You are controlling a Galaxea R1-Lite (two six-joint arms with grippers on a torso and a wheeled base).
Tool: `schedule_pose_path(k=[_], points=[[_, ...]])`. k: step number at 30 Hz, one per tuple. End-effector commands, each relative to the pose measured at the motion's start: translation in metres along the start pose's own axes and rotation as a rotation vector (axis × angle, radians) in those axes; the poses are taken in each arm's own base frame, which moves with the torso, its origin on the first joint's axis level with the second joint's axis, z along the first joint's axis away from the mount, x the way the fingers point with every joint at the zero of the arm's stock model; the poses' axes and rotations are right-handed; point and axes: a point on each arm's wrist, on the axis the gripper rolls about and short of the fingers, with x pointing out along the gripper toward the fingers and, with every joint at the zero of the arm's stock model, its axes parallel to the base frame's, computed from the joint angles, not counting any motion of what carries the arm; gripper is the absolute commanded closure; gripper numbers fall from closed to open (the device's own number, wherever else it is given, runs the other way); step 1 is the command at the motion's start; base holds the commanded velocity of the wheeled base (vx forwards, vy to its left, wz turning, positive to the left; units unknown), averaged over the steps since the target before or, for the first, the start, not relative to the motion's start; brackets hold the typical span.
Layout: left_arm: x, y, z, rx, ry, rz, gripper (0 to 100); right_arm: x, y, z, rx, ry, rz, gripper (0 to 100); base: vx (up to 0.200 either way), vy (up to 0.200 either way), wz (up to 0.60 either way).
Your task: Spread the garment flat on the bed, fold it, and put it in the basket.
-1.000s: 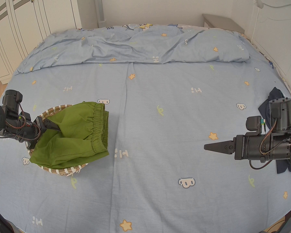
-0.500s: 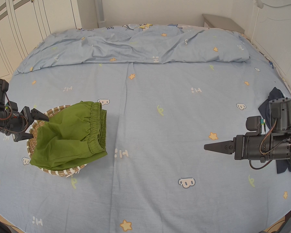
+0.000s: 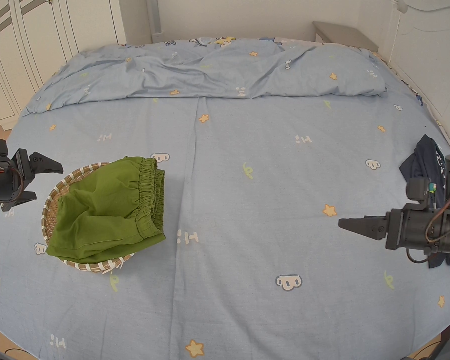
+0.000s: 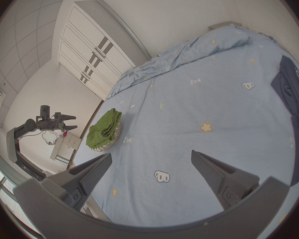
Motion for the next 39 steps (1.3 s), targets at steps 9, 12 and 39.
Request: schedule_pose_path(k=[9, 12, 39], points=[[-0.118, -0.003, -0.105, 0.161, -0.122, -0.012, 0, -0.113, 0.004, -0.086, -0.141, -0.142, -0.065, 0, 0.0, 0.0, 0.0], [-0.136, 0.015, -0.13, 0.142, -0.163, 0.015, 0, -0.136, 0.004, -0.106, -0.136, -0.136, -0.074, 0, 0.0, 0.0, 0.0], [-0.106, 0.104, -0.265, 0.23, -0.526, 0.029, 0, -0.164, -0.015, -0.194, -0.103, -0.394, -0.47, 0, 0.0, 0.0, 0.0]])
